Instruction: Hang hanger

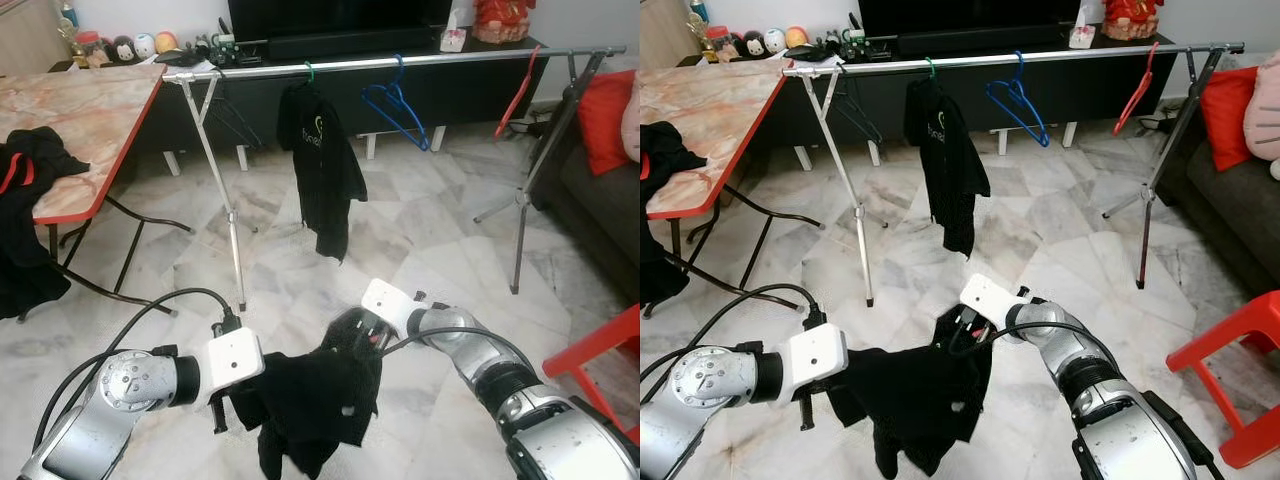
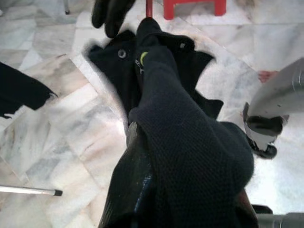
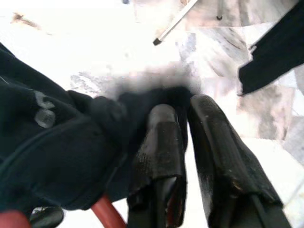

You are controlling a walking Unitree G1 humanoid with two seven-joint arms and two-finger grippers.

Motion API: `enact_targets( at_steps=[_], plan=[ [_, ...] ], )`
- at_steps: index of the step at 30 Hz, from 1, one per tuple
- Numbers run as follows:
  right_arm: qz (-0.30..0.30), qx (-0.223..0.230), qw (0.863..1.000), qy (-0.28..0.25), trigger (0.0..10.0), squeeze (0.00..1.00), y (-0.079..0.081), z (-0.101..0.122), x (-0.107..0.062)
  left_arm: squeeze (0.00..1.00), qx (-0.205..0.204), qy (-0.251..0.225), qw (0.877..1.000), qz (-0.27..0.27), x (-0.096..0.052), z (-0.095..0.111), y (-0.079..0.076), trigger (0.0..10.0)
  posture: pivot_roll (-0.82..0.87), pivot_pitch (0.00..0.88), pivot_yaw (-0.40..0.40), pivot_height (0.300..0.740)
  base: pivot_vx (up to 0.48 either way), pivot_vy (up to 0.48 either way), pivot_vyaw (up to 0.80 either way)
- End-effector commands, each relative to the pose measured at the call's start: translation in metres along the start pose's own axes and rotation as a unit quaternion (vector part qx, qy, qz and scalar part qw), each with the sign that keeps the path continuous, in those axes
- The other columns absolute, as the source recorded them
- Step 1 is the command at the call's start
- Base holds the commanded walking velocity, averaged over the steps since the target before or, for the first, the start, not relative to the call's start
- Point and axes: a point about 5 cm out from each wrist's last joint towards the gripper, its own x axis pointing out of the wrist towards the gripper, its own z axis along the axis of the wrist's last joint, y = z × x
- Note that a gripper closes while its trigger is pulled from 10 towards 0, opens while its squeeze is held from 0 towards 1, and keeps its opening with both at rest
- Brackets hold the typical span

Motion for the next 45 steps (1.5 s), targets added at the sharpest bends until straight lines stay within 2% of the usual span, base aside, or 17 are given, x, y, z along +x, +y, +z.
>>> enact_targets(
  at_steps=[1, 9, 12, 13, 14, 16, 19, 26, 29, 30, 31, 32, 34, 36, 37, 38, 45],
  plan=[
    [0.009, -0.020, 1.000, -0.018, 10.0, 1.00, -0.003, 0.012, 0.001, 0.00, 0.036, -0.006, 0.999, -0.006, -0.002, 0.009, 0.000, 0.0, -0.03, 0.001, 0.047, 0.740, 0.000, 0.000, 0.00],
    [-0.007, -0.039, 0.999, -0.023, 10.0, 1.00, -0.010, 0.019, -0.001, 0.00, 0.031, -0.020, 0.999, -0.012, 0.002, 0.013, -0.003, 0.0, -0.03, 0.000, 0.044, 0.740, 0.000, 0.000, 0.00],
    [-0.063, -0.017, 0.997, -0.032, 10.0, 1.00, -0.023, 0.022, -0.004, 0.00, 0.027, -0.023, 0.999, -0.012, 0.002, 0.013, -0.004, 0.0, -0.03, 0.000, 0.044, 0.740, 0.000, 0.000, 0.00],
    [-0.107, -0.001, 0.993, -0.038, 10.0, 1.00, -0.033, 0.023, -0.008, 0.00, 0.022, -0.025, 0.999, -0.013, 0.002, 0.013, -0.004, 0.0, -0.03, 0.000, 0.044, 0.740, 0.000, 0.000, 0.00],
    [-0.107, -0.001, 0.993, -0.038, 10.0, 1.00, -0.033, 0.023, -0.008, 0.00, 0.022, -0.025, 0.999, -0.013, 0.002, 0.013, -0.004, 0.0, -0.03, 0.000, 0.044, 0.740, 0.000, 0.000, 0.00],
    [-0.163, 0.017, 0.986, -0.031, 10.0, 1.00, -0.049, 0.020, -0.017, 0.00, 0.004, -0.037, 0.999, -0.008, 0.001, 0.013, -0.004, 0.0, -0.04, 0.002, 0.043, 0.740, 0.000, 0.000, 0.00],
    [-0.199, 0.025, 0.979, -0.023, 10.0, 1.00, -0.058, 0.014, -0.024, 0.00, -0.016, -0.048, 0.999, -0.001, 0.000, 0.012, -0.004, 0.0, -0.04, 0.004, 0.043, 0.740, 0.000, 0.000, 0.00],
    [-0.247, 0.058, 0.967, -0.023, 10.0, 1.00, -0.065, 0.002, -0.033, 0.00, -0.061, -0.073, 0.995, 0.034, -0.003, 0.008, 0.001, 0.0, -0.04, 0.005, 0.044, 0.740, 0.000, 0.000, 0.00],
    [-0.256, 0.062, 0.964, -0.023, 10.0, 1.00, -0.066, 0.001, -0.033, 0.00, -0.065, -0.076, 0.994, 0.037, -0.003, 0.008, 0.001, 0.0, -0.04, 0.005, 0.044, 0.740, 0.000, 0.000, 0.00],
    [-0.255, 0.071, 0.964, -0.028, 10.0, 1.00, -0.065, 0.000, -0.034, 0.00, -0.072, -0.080, 0.993, 0.043, -0.003, 0.008, 0.002, 0.0, -0.04, 0.005, 0.044, 0.740, 0.000, 0.000, 0.00],
    [-0.272, 0.127, 0.952, -0.056, 10.0, 1.00, -0.062, -0.012, -0.040, 0.00, -0.118, -0.116, 0.981, 0.099, -0.005, 0.007, 0.009, 0.0, -0.05, 0.010, 0.046, 0.740, 0.000, 0.000, 0.00],
    [-0.285, 0.153, 0.944, -0.072, 10.0, 1.00, -0.061, -0.020, -0.044, 0.00, -0.142, -0.134, 0.972, 0.128, -0.006, 0.006, 0.012, 0.0, -0.05, 0.010, 0.046, 0.740, 0.000, 0.000, 0.00],
    [-0.296, 0.177, 0.935, -0.084, 10.0, 1.00, -0.061, -0.023, -0.047, 0.00, -0.154, -0.144, 0.966, 0.146, -0.005, 0.006, 0.013, 0.0, -0.05, 0.010, 0.046, 0.740, 0.000, 0.000, 0.00],
    [-0.298, 0.183, 0.933, -0.086, 10.0, 1.00, -0.061, -0.024, -0.048, 0.00, -0.158, -0.146, 0.965, 0.148, -0.005, 0.006, 0.014, 0.0, -0.05, 0.010, 0.046, 0.740, 0.000, 0.000, 0.00],
    [-0.304, 0.188, 0.929, -0.102, 10.0, 0.41, -0.061, -0.023, -0.050, 0.00, -0.163, -0.147, 0.962, 0.160, -0.005, 0.004, 0.014, 0.0, -0.06, 0.012, 0.049, 0.740, 0.000, 0.000, 0.00],
    [-0.307, 0.193, 0.925, -0.110, 10.0, 0.00, -0.060, -0.023, -0.051, 0.00, -0.168, -0.148, 0.960, 0.166, -0.004, 0.003, 0.014, 0.0, -0.06, 0.015, 0.052, 0.740, 0.000, 0.000, 0.00],
    [-0.301, 0.211, 0.920, -0.135, 10.0, 0.00, -0.051, -0.022, -0.051, 0.00, -0.196, -0.172, 0.946, 0.194, -0.003, 0.004, 0.015, 0.0, -0.06, 0.011, 0.050, 0.740, 0.000, 0.000, 0.00]
  ],
)
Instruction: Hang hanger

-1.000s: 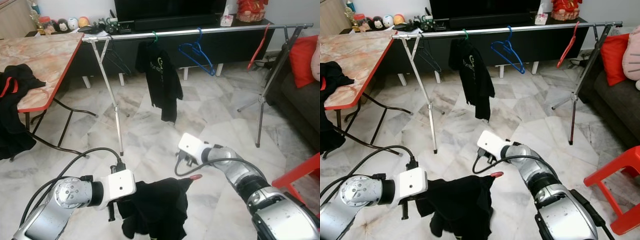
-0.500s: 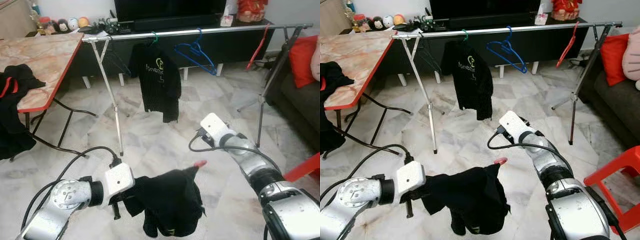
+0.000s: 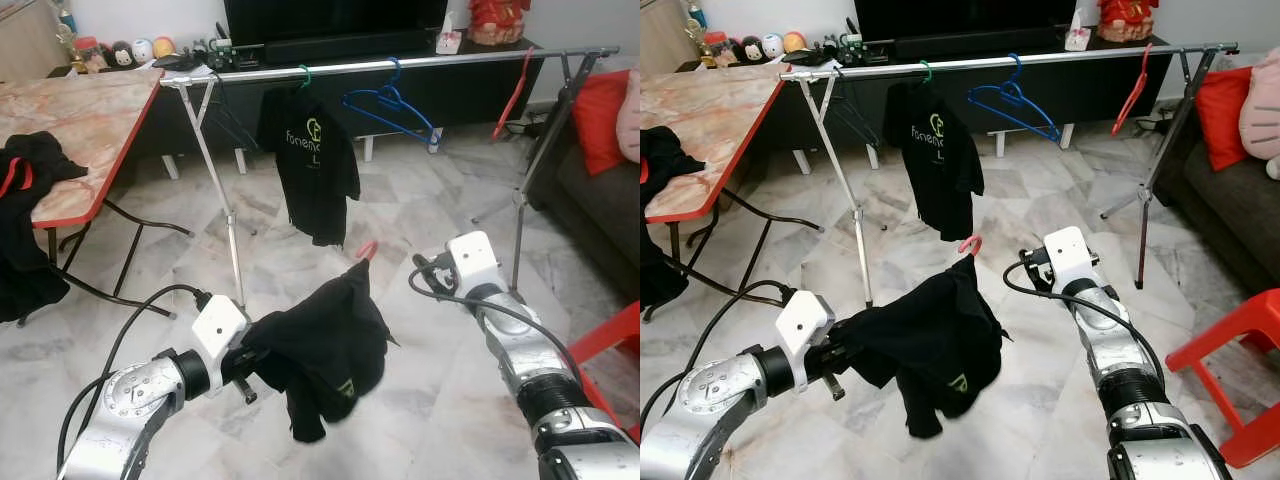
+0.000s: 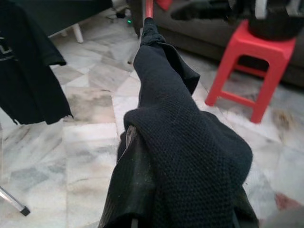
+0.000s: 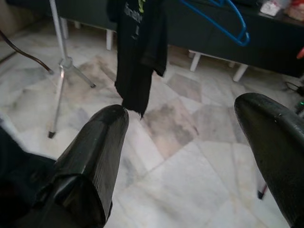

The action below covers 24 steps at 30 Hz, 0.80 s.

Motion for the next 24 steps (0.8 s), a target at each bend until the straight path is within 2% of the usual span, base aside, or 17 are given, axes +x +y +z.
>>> enact_targets(
  at_steps=[1, 2, 3, 4, 5, 6, 9, 14, 17, 21, 24],
  plan=[
    [0.003, 0.019, 1.000, 0.006, 10.0, 0.00, 0.003, -0.006, -0.003, 0.00, -0.007, -0.026, 0.999, 0.023, -0.004, 0.007, 0.007, 3.3, -0.06, 0.010, 0.049, 0.740, 0.000, 0.000, 0.00],
    [0.005, 0.030, 0.999, 0.013, 10.0, 0.00, 0.005, -0.010, -0.004, 0.00, -0.015, -0.038, 0.999, 0.029, -0.004, 0.010, 0.008, 6.3, -0.05, 0.008, 0.049, 0.740, 0.000, 0.000, 0.00],
    [0.016, 0.054, 0.998, 0.024, 10.0, 0.00, 0.008, -0.017, -0.007, 0.00, -0.028, -0.056, 0.997, 0.033, -0.005, 0.015, 0.009, 10.0, -0.05, 0.007, 0.049, 0.740, 0.000, 0.000, 0.00],
    [0.016, 0.054, 0.998, 0.024, 10.0, 0.00, 0.008, -0.017, -0.007, 0.00, -0.028, -0.056, 0.997, 0.033, -0.005, 0.015, 0.009, 10.0, -0.05, 0.007, 0.049, 0.740, 0.000, 0.000, 0.00],
    [0.040, 0.071, 0.996, 0.033, 10.0, 0.00, 0.016, -0.025, -0.010, 0.00, -0.034, -0.070, 0.996, 0.033, -0.004, 0.020, 0.009, 10.0, -0.05, 0.002, 0.049, 0.740, 0.000, 0.000, 0.00],
    [0.040, 0.071, 0.996, 0.033, 10.0, 0.00, 0.016, -0.025, -0.010, 0.00, -0.034, -0.070, 0.996, 0.033, -0.004, 0.020, 0.009, 10.0, -0.05, 0.002, 0.049, 0.740, 0.000, 0.000, 0.00],
    [0.081, 0.083, 0.993, 0.034, 10.0, 0.00, 0.031, -0.033, -0.016, 0.00, -0.047, -0.103, 0.993, 0.039, -0.002, 0.031, 0.013, 10.0, -0.05, 0.000, 0.053, 0.740, 0.000, 0.000, 0.00],
    [0.082, 0.094, 0.991, 0.041, 10.0, 0.00, 0.034, -0.039, -0.019, 0.00, -0.076, -0.142, 0.987, 0.024, -0.004, 0.042, 0.015, 10.0, -0.06, 0.000, 0.060, 0.740, 0.000, 0.000, 0.00],
    [0.083, 0.096, 0.991, 0.042, 10.0, 0.00, 0.035, -0.040, -0.019, 0.00, -0.081, -0.147, 0.986, 0.020, -0.004, 0.043, 0.015, 10.0, -0.06, 0.000, 0.060, 0.740, 0.000, 0.000, 0.00],
    [0.098, 0.114, 0.988, 0.033, 10.0, 0.00, 0.036, -0.040, -0.022, 0.00, -0.098, -0.158, 0.982, -0.003, -0.007, 0.047, 0.013, 10.0, -0.06, 0.000, 0.061, 0.740, 0.000, 0.000, 0.00],
    [0.156, 0.163, 0.974, -0.014, 10.0, 0.00, 0.040, -0.031, -0.028, 0.00, -0.121, -0.152, 0.978, -0.070, -0.015, 0.044, 0.005, 10.0, -0.06, 0.000, 0.064, 0.740, 0.000, 0.000, 0.00]
  ],
)
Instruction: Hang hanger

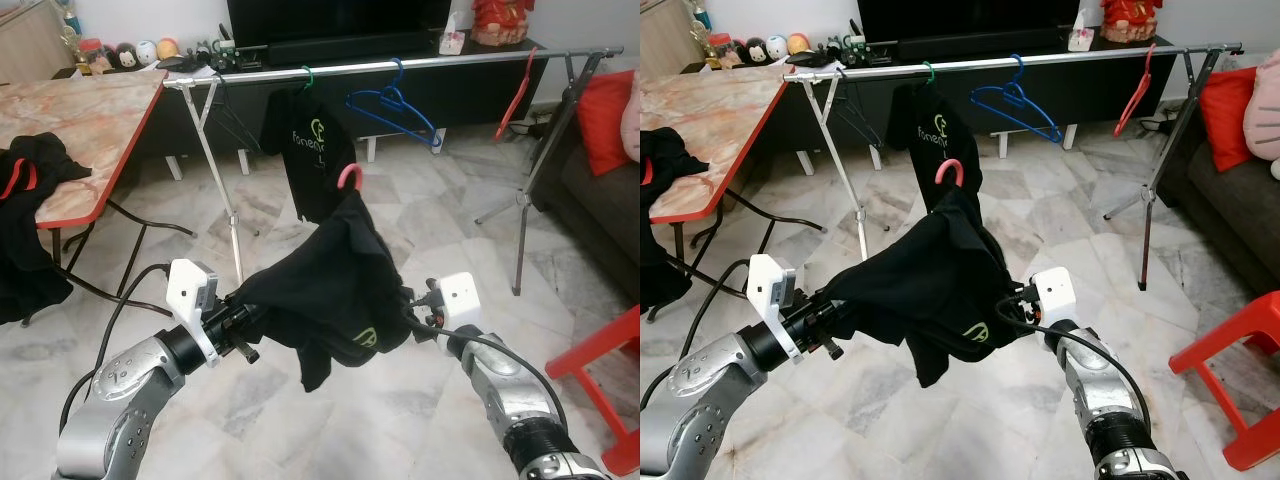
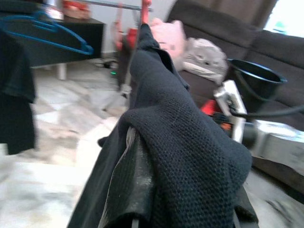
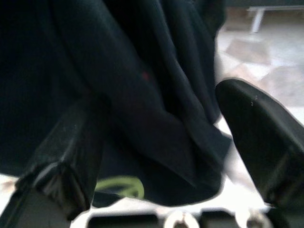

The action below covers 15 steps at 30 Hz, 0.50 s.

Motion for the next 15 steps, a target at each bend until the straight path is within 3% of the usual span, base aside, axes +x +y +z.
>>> enact_targets(
  at_steps=[1, 4, 9, 13, 15],
  plan=[
    [0.021, 0.016, 0.999, -0.021, 10.0, 0.00, 0.003, 0.006, 0.000, 0.00, 0.006, -0.026, 0.999, -0.035, -0.001, 0.013, -0.007, 10.0, -0.06, 0.000, 0.064, 0.740, 0.000, 0.000, 0.00],
    [0.072, 0.055, 0.994, -0.059, 10.0, 0.00, 0.002, 0.017, -0.007, 0.00, 0.011, 0.039, 0.996, -0.084, -0.008, -0.003, -0.015, 10.0, -0.07, 0.000, 0.064, 0.740, 0.000, 0.000, 0.00],
    [0.153, 0.073, 0.982, -0.079, 10.0, 0.00, 0.006, 0.028, -0.019, 0.00, 0.005, 0.064, 0.993, -0.104, -0.010, -0.010, -0.018, 10.0, -0.08, 0.000, 0.062, 0.740, 0.000, 0.000, 0.00],
    [0.173, 0.073, 0.979, -0.078, 10.0, 0.00, 0.006, 0.029, -0.021, 0.00, 0.001, 0.064, 0.992, -0.109, -0.011, -0.011, -0.020, 10.0, -0.08, 0.000, 0.062, 0.740, 0.000, 0.000, 0.00],
    [0.218, 0.057, 0.972, -0.062, 10.0, 0.00, 0.009, 0.028, -0.028, 0.00, -0.005, 0.080, 0.989, -0.123, -0.013, -0.014, -0.022, 10.0, -0.08, 0.000, 0.062, 0.740, 0.000, 0.000, 0.00]
  ],
)
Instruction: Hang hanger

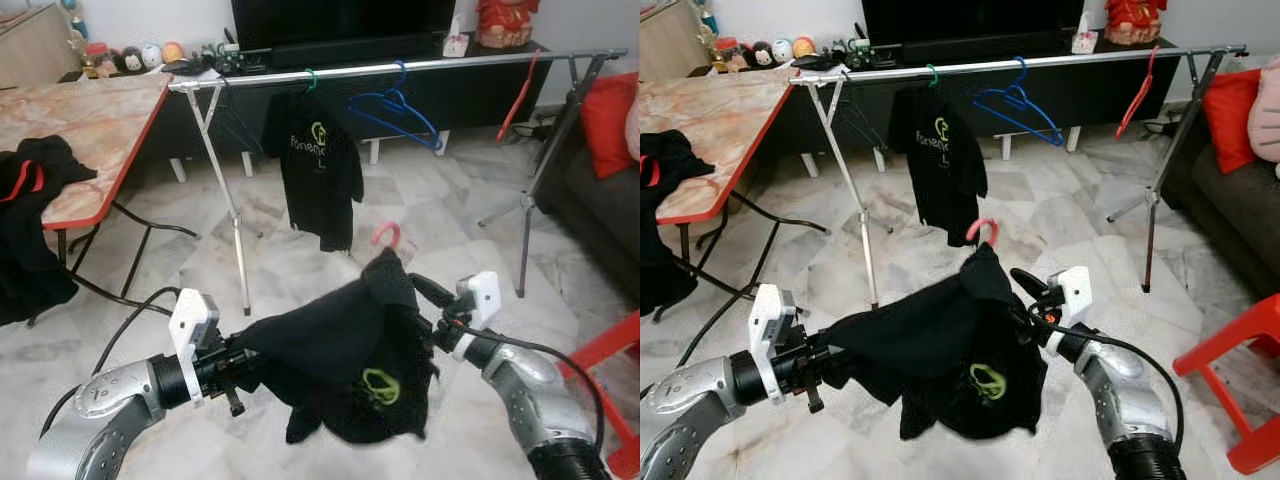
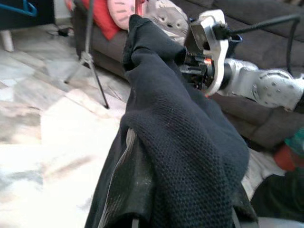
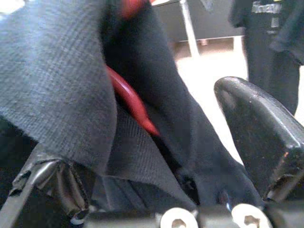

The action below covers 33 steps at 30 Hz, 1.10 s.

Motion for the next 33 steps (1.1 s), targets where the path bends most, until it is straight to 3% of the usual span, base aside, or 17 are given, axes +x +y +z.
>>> enact_targets(
  at_steps=[1, 5, 8, 9, 10, 11, 12, 14, 17, 24, 25, 26, 27, 29, 30, 31, 33],
  plan=[
    [0.036, -0.009, 0.999, 0.003, 10.0, 0.00, 0.007, 0.004, 0.001, 0.00, 0.008, 0.001, 1.000, -0.029, 0.000, 0.004, -0.007, 10.0, -0.08, 0.000, 0.062, 0.740, 0.000, 0.000, 0.00],
    [0.054, -0.005, 0.998, 0.024, 10.0, 0.00, 0.009, 0.001, -0.007, 0.00, 0.008, 0.020, 1.000, -0.019, -0.005, -0.002, -0.005, 10.0, -0.08, 0.000, 0.063, 0.740, 0.000, 0.000, 0.00],
    [0.085, -0.026, 0.992, 0.088, 10.0, 0.00, 0.017, -0.013, -0.019, 0.00, 0.008, 0.026, 1.000, -0.014, -0.008, -0.005, -0.003, 10.0, -0.08, 0.000, 0.064, 0.740, 0.000, 0.000, 0.00],
    [0.085, -0.026, 0.992, 0.088, 10.0, 0.00, 0.017, -0.013, -0.019, 0.00, 0.008, 0.026, 1.000, -0.014, -0.008, -0.005, -0.003, 10.0, -0.08, 0.000, 0.064, 0.740, 0.000, 0.000, 0.00],
    [0.087, -0.052, 0.987, 0.128, 10.0, 0.00, 0.018, -0.022, -0.023, 0.00, 0.009, 0.029, 0.999, -0.012, -0.009, -0.006, -0.002, 10.0, -0.09, 0.000, 0.066, 0.740, 0.000, 0.000, 0.00],
    [0.092, -0.092, 0.971, 0.203, 10.0, 0.00, 0.018, -0.039, -0.034, 0.00, 0.009, 0.032, 0.999, -0.007, -0.011, -0.006, -0.001, 10.0, -0.09, 0.000, 0.066, 0.740, 0.000, 0.000, 0.00],
    [0.092, -0.092, 0.971, 0.203, 10.0, 0.00, 0.018, -0.039, -0.034, 0.00, 0.009, 0.032, 0.999, -0.007, -0.011, -0.006, -0.001, 10.0, -0.09, 0.000, 0.066, 0.740, 0.000, 0.000, 0.00],
    [0.103, -0.129, 0.953, 0.253, 10.0, 0.00, 0.018, -0.049, -0.042, 0.00, 0.010, 0.033, 0.999, -0.004, -0.012, -0.006, 0.001, 10.0, -0.09, 0.000, 0.067, 0.740, 0.000, 0.000, 0.00],
    [0.136, -0.142, 0.943, 0.269, 10.0, 0.00, 0.024, -0.049, -0.048, 0.00, 0.011, 0.034, 0.999, -0.004, -0.012, -0.006, 0.001, 10.0, -0.09, 0.000, 0.071, 0.740, 0.000, 0.000, 0.00],
    [0.127, -0.161, 0.940, 0.274, 10.0, 0.00, 0.023, -0.043, -0.047, 0.00, 0.012, 0.034, 0.999, -0.004, -0.012, -0.005, 0.002, 10.0, -0.09, 0.000, 0.072, 0.740, 0.000, 0.000, 0.00],
    [0.140, -0.171, 0.938, 0.267, 10.0, 0.00, 0.022, -0.032, -0.048, 0.00, 0.012, 0.034, 0.999, -0.003, -0.012, -0.005, 0.003, 10.0, -0.09, 0.000, 0.074, 0.740, 0.000, 0.000, 0.00],
    [0.113, -0.220, 0.933, 0.261, 10.0, 0.00, 0.009, -0.010, -0.050, 0.00, 0.010, 0.035, 0.999, -0.001, -0.013, -0.006, 0.003, 10.0, -0.10, 0.000, 0.072, 0.740, 0.000, 0.000, 0.00],
    [0.113, -0.220, 0.933, 0.261, 10.0, 0.00, 0.009, -0.010, -0.050, 0.00, 0.010, 0.035, 0.999, -0.001, -0.013, -0.006, 0.003, 10.0, -0.10, 0.000, 0.072, 0.740, 0.000, 0.000, 0.00],
    [0.023, -0.258, 0.934, 0.246, 10.0, 0.00, -0.014, 0.005, -0.049, 0.00, 0.007, 0.034, 0.999, 0.003, -0.014, -0.007, 0.004, 10.0, -0.10, 0.000, 0.072, 0.740, 0.000, 0.000, 0.00],
    [-0.011, -0.251, 0.940, 0.231, 10.0, 0.00, -0.021, 0.010, -0.048, 0.00, 0.005, 0.035, 0.999, 0.005, -0.014, -0.008, 0.004, 10.0, -0.10, 0.000, 0.072, 0.740, 0.000, 0.000, 0.00],
    [-0.051, -0.227, 0.955, 0.183, 10.0, 0.00, -0.028, 0.021, -0.046, 0.00, 0.001, 0.041, 0.999, 0.011, -0.016, -0.011, 0.006, 10.0, -0.10, 0.000, 0.072, 0.740, 0.000, 0.000, 0.00],
    [-0.057, -0.217, 0.961, 0.163, 10.0, 0.00, -0.028, 0.025, -0.045, 0.00, 0.000, 0.045, 0.999, 0.014, -0.017, -0.013, 0.006, 10.0, -0.10, 0.000, 0.072, 0.740, 0.000, 0.000, 0.00]
  ],
)
